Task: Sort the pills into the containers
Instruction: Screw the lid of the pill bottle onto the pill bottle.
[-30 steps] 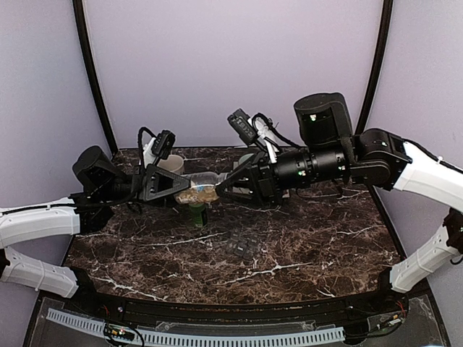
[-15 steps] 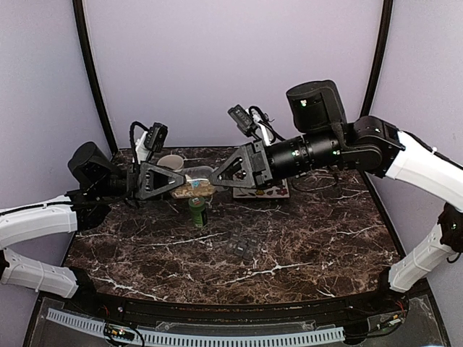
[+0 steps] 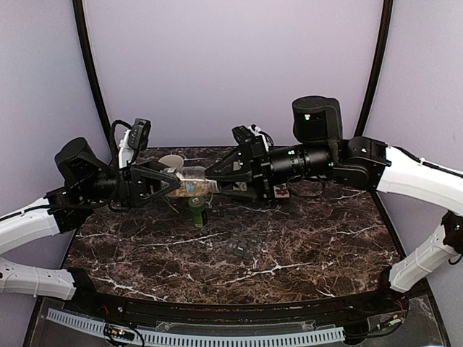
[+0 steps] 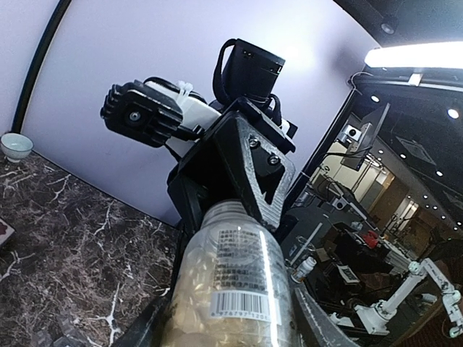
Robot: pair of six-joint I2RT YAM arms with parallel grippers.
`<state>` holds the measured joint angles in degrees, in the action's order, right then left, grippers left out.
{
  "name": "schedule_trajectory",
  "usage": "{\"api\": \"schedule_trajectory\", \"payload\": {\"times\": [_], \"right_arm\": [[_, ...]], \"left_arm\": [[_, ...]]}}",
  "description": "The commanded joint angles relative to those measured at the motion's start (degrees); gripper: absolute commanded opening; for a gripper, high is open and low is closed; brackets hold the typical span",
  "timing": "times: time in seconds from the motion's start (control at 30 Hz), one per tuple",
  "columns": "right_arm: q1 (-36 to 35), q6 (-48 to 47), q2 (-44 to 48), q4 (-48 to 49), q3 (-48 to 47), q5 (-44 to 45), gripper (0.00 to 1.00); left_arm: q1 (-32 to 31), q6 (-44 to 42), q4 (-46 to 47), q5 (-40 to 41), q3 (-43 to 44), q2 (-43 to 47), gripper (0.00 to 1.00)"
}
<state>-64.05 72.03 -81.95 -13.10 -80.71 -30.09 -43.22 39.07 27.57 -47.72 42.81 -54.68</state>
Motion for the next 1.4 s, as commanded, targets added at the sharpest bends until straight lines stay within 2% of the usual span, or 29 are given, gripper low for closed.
{"api": "schedule_trajectory", "payload": {"times": [0.0, 0.1, 0.23, 0.3, 0.43, 0.7, 1.0, 1.37], "right_arm": [[-1.73, 9.85, -5.68, 5.01, 3.71, -2.37, 0.0], [-1.24, 9.88, -5.32, 6.15, 4.01, -2.22, 0.02], [-0.15, 9.04, -3.72, 11.45, 5.98, -1.82, 0.38], [0.48, 6.37, -3.07, 11.55, 5.9, -1.49, 0.52], [1.4, 0.95, -0.96, 13.75, 7.14, -0.13, 0.66], [2.18, -10.68, 3.53, 9.83, 6.82, 5.08, 0.73], [2.27, -25.69, 9.44, 3.97, 8.23, 8.74, 0.75], [1.03, -46.92, 12.95, -8.32, 7.71, 15.58, 0.76]], "left_arm": [[-2.92, -8.83, -0.57, 9.25, 4.74, -0.02, 0.0], [-2.92, -8.04, 0.11, 9.24, 3.63, 0.37, 0.0], [-2.92, -5.61, 1.58, 9.86, 1.78, 1.03, 0.0], [-2.92, -4.73, 1.94, 10.16, 1.07, 1.21, 0.0], [-2.92, -2.98, 2.05, 10.74, 0.41, 1.11, 0.0], [-2.76, 0.17, 2.09, 12.73, -0.93, 1.06, 0.0], [-1.85, 5.49, 3.33, 11.93, -2.08, -0.71, 0.0], [-0.54, 20.56, 14.98, 0.28, -1.92, -9.48, 0.0]]}}
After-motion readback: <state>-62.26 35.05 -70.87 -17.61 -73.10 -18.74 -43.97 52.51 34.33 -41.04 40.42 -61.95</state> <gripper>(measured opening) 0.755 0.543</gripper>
